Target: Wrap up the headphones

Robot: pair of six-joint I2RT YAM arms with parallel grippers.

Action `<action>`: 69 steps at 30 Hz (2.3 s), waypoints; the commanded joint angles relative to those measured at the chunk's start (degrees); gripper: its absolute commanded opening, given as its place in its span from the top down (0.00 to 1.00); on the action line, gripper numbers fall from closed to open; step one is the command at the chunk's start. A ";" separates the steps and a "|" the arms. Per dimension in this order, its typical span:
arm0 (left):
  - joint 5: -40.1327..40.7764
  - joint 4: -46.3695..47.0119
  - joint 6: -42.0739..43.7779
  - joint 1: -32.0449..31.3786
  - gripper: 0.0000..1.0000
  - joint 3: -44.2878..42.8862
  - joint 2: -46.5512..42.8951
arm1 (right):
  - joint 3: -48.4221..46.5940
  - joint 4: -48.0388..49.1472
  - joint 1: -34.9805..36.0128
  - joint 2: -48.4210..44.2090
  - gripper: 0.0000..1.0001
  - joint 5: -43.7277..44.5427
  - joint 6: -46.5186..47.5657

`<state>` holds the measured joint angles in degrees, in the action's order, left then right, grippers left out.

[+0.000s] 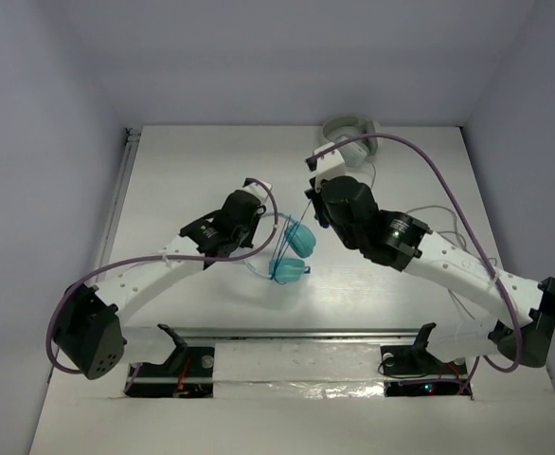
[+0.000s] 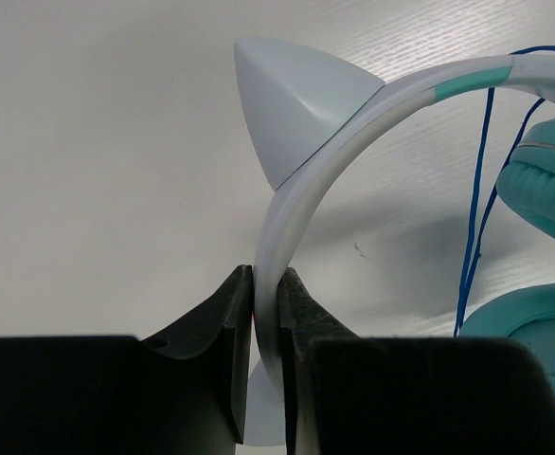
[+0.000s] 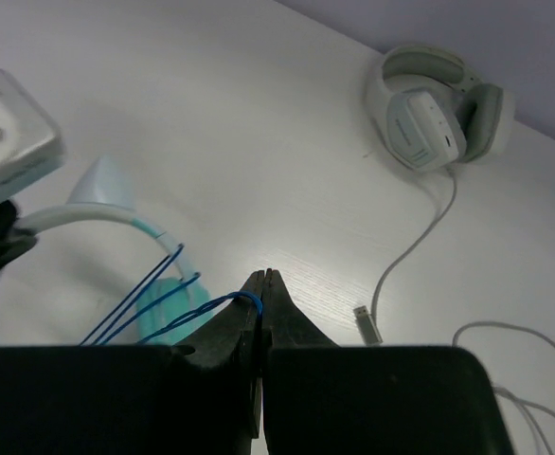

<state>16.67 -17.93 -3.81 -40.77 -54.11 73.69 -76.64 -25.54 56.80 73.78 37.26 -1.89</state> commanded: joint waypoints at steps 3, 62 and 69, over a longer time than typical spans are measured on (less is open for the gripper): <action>-7.33 4.04 0.03 -0.10 1.00 0.84 -5.75 | 3.24 11.03 -4.58 1.89 1.00 2.74 4.18; -41.37 29.71 -22.55 15.46 1.00 -0.04 -19.73 | 47.11 65.62 -20.14 -9.52 0.77 -58.00 -35.46; -31.19 34.36 -26.59 13.71 1.00 6.46 -16.83 | 53.08 66.59 -20.14 -13.30 0.78 -58.79 -42.74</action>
<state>-20.62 6.33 -24.60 -26.17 -49.15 56.88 -25.50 39.11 37.08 62.04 -20.12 -40.51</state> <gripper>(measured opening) 0.099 0.222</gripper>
